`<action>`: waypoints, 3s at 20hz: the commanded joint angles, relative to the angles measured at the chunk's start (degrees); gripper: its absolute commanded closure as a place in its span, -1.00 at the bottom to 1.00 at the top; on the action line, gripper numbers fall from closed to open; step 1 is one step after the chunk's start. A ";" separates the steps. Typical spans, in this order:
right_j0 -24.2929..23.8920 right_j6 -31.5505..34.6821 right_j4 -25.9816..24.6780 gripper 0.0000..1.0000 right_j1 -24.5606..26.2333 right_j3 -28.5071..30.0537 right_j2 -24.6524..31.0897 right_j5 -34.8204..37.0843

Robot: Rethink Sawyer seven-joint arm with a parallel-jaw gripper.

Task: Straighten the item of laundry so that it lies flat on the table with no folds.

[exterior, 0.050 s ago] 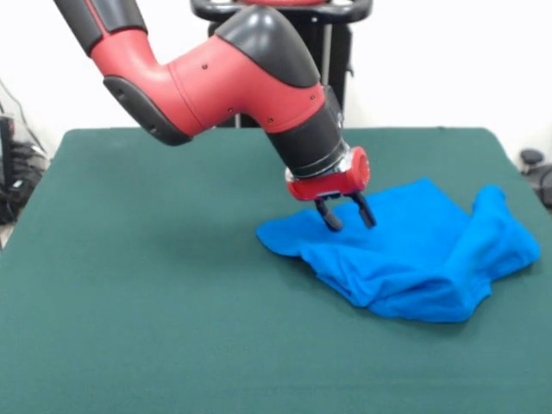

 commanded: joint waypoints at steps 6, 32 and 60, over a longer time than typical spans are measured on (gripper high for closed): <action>-2.39 -27.77 -11.22 -1.00 -4.01 -12.81 -9.30 14.78; -3.04 -26.14 -12.58 -1.00 -3.98 -11.94 -8.91 13.93; -5.97 -39.96 -8.85 -1.00 -3.24 -18.99 -5.53 23.36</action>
